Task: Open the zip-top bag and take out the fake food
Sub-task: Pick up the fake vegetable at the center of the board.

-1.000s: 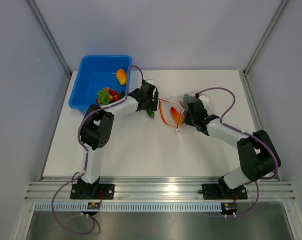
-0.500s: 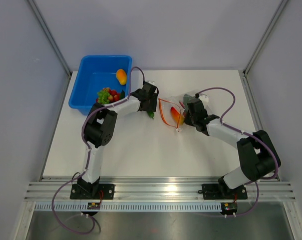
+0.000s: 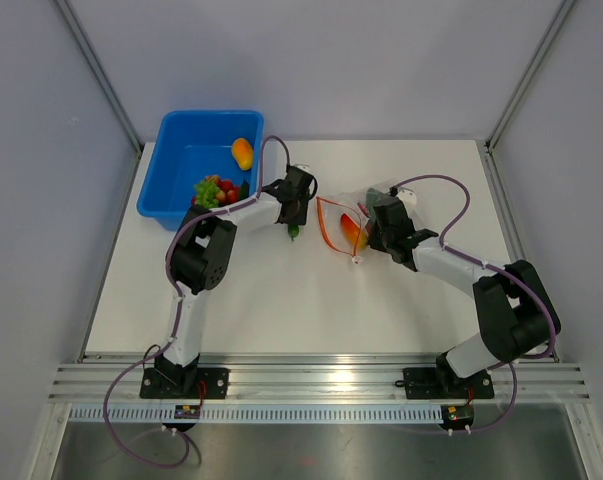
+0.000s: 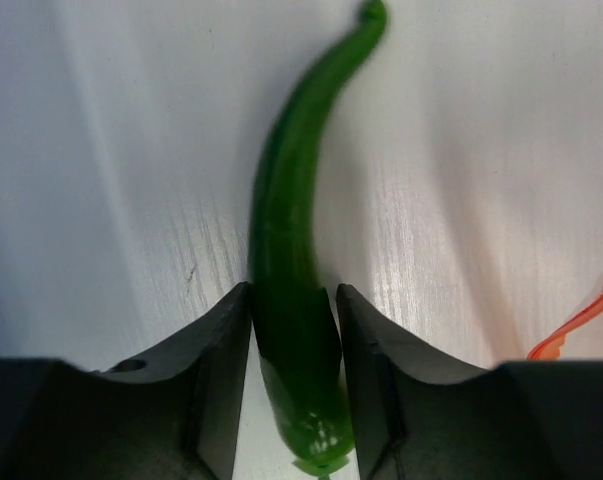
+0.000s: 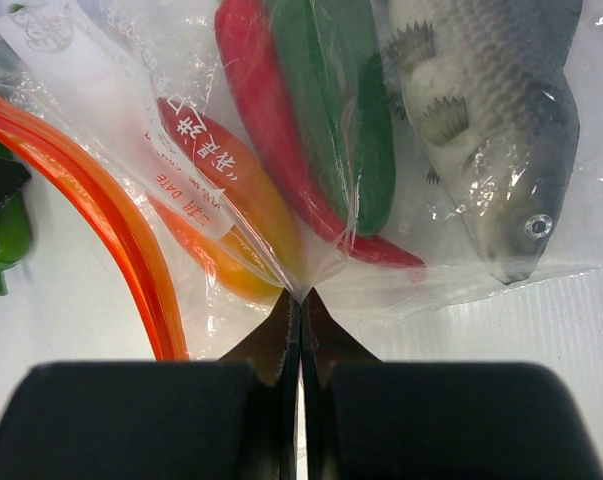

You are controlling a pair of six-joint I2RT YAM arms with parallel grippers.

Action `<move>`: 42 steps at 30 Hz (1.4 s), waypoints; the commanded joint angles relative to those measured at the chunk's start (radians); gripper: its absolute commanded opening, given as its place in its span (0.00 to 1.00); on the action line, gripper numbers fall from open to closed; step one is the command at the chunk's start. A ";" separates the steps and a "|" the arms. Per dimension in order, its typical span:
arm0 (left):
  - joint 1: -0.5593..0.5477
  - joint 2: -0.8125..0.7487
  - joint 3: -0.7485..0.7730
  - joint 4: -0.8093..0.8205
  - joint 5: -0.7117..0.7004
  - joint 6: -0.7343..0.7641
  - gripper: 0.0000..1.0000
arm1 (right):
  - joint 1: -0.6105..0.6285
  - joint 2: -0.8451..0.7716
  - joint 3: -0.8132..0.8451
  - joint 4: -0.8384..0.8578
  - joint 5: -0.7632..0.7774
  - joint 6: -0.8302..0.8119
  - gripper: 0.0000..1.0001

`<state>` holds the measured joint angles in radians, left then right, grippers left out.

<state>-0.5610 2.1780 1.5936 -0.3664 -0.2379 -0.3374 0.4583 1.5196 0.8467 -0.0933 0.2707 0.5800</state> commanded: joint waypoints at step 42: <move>0.361 -0.611 -0.358 0.321 -0.011 -0.003 0.19 | 0.008 -0.025 0.018 0.033 -0.004 -0.023 0.00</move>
<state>-0.2741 1.5181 1.1557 0.0116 -0.3378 -0.2249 0.4583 1.5192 0.8467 -0.0902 0.2691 0.5728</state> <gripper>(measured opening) 0.340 0.009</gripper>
